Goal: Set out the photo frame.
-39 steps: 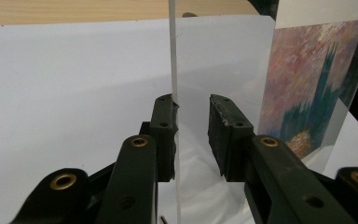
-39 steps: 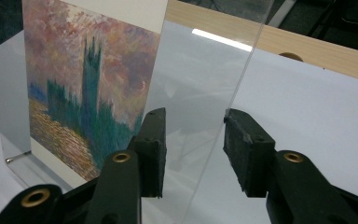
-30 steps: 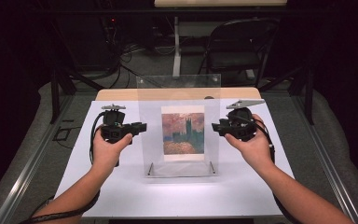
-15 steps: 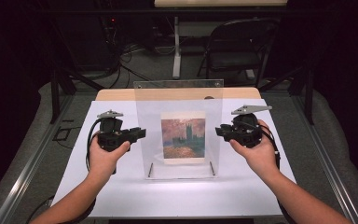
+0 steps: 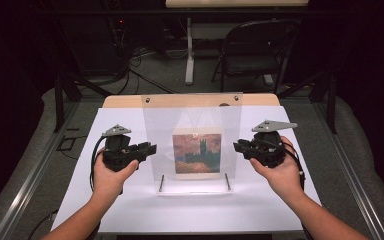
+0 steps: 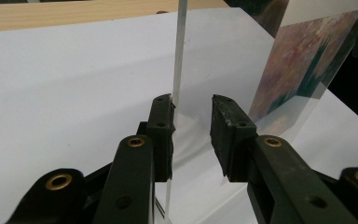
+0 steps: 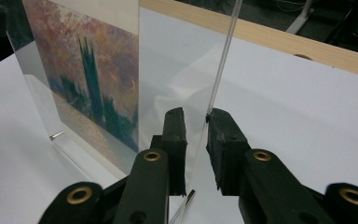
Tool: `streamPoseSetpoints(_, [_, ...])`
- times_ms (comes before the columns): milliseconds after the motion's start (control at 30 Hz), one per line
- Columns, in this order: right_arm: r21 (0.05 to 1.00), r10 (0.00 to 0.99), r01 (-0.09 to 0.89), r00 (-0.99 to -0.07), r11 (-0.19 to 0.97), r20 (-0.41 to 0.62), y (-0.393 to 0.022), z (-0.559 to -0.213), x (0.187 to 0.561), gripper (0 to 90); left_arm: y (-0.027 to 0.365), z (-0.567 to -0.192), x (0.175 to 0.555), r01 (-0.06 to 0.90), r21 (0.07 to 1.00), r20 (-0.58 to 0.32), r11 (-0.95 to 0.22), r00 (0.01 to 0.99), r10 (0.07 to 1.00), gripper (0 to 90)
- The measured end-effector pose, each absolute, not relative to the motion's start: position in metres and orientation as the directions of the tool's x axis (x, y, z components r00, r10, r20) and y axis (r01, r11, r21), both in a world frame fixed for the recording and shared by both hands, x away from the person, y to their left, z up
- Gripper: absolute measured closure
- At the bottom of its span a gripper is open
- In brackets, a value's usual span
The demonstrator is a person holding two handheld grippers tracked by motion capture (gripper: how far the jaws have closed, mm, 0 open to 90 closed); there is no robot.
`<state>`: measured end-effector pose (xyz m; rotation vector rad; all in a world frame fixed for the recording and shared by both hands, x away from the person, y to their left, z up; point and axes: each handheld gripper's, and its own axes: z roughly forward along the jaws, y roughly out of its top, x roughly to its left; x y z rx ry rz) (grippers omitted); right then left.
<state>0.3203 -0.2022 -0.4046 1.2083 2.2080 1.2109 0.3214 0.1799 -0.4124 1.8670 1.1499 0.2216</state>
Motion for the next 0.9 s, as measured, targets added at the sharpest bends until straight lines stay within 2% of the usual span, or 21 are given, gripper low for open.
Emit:
streamPoseSetpoints(633, [0.826,0.798,0.501,-0.592,0.259,0.110,-0.206,-0.409,0.298,77.7,0.183,-0.420,0.298,0.578,0.803,-0.277,-0.146,0.579,0.766,68.0])
streamPoseSetpoints(900, [0.810,0.795,0.527,-0.592,0.255,0.135,-0.209,-0.414,0.299,79.4,0.183,-0.420,0.300,0.580,0.801,-0.275,-0.150,0.578,0.768,67.7])
